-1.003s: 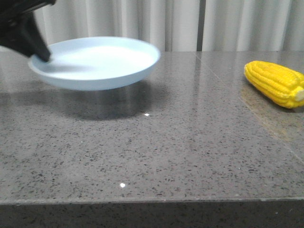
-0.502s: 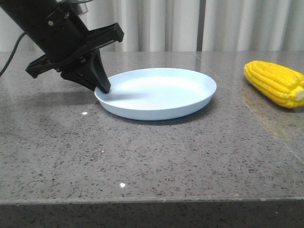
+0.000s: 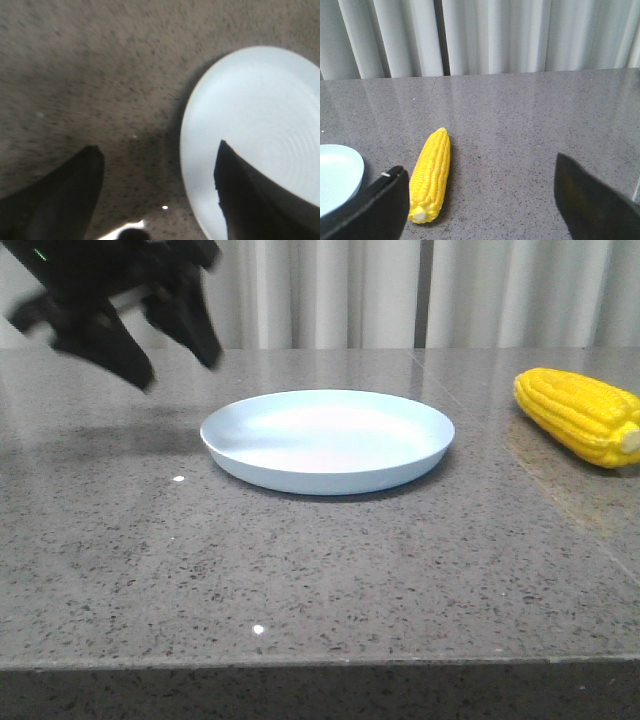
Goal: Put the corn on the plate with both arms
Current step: 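Lift the left gripper away from the plate, then move the right gripper toward the yellow corn cob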
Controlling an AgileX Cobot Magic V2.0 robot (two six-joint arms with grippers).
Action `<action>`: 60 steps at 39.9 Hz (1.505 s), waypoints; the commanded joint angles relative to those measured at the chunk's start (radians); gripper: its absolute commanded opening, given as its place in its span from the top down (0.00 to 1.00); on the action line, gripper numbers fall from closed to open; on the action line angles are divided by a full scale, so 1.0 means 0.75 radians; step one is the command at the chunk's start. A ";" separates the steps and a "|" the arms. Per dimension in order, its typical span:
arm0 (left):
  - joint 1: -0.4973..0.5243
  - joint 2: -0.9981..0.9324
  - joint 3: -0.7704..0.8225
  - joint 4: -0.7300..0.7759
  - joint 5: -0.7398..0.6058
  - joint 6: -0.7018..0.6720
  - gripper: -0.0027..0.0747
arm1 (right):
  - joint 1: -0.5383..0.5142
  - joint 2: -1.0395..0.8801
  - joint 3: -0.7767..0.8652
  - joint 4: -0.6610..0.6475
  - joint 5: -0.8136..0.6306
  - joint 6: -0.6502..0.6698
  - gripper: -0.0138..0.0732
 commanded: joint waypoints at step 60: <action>0.252 -2.117 1.166 0.449 -0.407 -0.100 0.99 | -0.005 0.021 -0.047 0.000 -0.126 -0.010 0.14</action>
